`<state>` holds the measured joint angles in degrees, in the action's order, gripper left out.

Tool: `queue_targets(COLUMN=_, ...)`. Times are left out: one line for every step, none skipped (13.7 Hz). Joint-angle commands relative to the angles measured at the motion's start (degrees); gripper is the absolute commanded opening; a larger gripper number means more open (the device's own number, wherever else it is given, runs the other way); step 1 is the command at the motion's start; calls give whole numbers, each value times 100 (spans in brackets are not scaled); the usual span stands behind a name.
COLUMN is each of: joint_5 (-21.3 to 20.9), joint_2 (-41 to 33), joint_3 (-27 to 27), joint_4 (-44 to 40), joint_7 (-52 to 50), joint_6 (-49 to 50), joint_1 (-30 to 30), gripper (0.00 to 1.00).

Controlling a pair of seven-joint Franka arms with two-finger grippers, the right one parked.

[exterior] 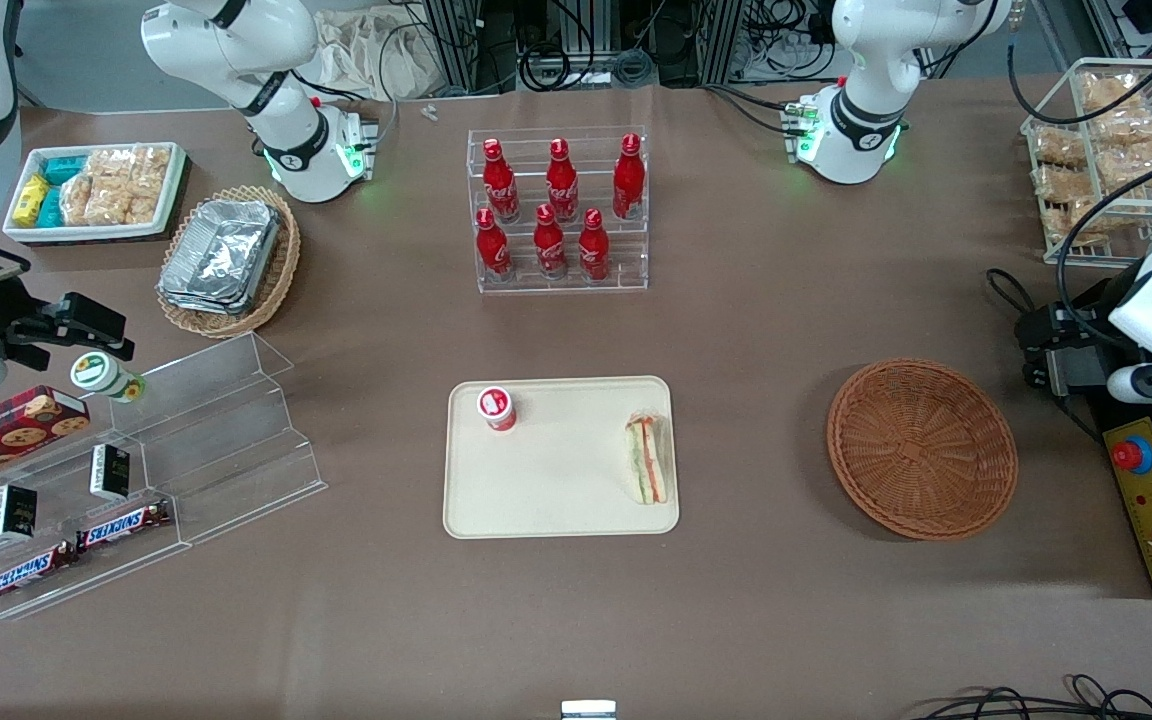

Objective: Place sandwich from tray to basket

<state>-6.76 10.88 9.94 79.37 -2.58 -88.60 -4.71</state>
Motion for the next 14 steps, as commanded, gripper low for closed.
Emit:
queue_targets(joint_5=8, joint_2=-42, joint_3=25, joint_4=-27, joint_7=-163, joint_6=106, joint_1=-4, gripper=99)
queue_targets(joint_5=8, joint_2=-25, joint_3=34, joint_4=-35, joint_7=-155, joint_6=106, joint_1=5, gripper=99)
queue_targets(joint_5=25, joint_2=-25, joint_3=51, joint_4=-35, joint_7=-155, joint_6=115, joint_1=5, gripper=100)
queue_targets(joint_5=60, joint_2=-25, joint_3=60, joint_4=-35, joint_7=-164, joint_6=115, joint_1=22, gripper=99)
queue_targets(joint_5=139, joint_2=-7, joint_3=78, joint_4=-35, joint_7=-164, joint_6=115, joint_1=66, gripper=100)
queue_targets(joint_5=218, joint_2=-7, joint_3=121, joint_4=-35, joint_7=-173, joint_6=106, joint_1=153, gripper=100)
queue_targets(joint_5=341, joint_2=-7, joint_3=200, joint_4=-1, joint_7=-199, joint_6=115, joint_1=224, gripper=100)
queue_targets(joint_5=429, joint_2=36, joint_3=314, joint_4=26, joint_7=-425, joint_6=89, joint_1=311, gripper=100)
queue_targets(joint_5=377, joint_2=132, joint_3=437, joint_4=26, joint_7=-889, joint_6=54, joint_1=478, gripper=100)
queue_targets(joint_5=368, joint_2=229, joint_3=490, joint_4=17, joint_7=-1311, joint_6=10, joint_1=679, gripper=100)
queue_targets(joint_5=368, joint_2=343, joint_3=491, joint_4=9, joint_7=-1611, joint_6=-69, joint_1=916, gripper=100)
queue_targets(joint_5=359, joint_2=405, joint_3=491, joint_4=17, joint_7=-1788, joint_6=-217, joint_1=1119, gripper=100)
queue_targets(joint_5=359, joint_2=528, joint_3=491, joint_4=26, joint_7=-1912, joint_6=-410, joint_1=1286, gripper=100)
queue_targets(joint_5=403, joint_2=703, joint_3=491, joint_4=26, joint_7=-2070, joint_6=-560, joint_1=1427, gripper=100)
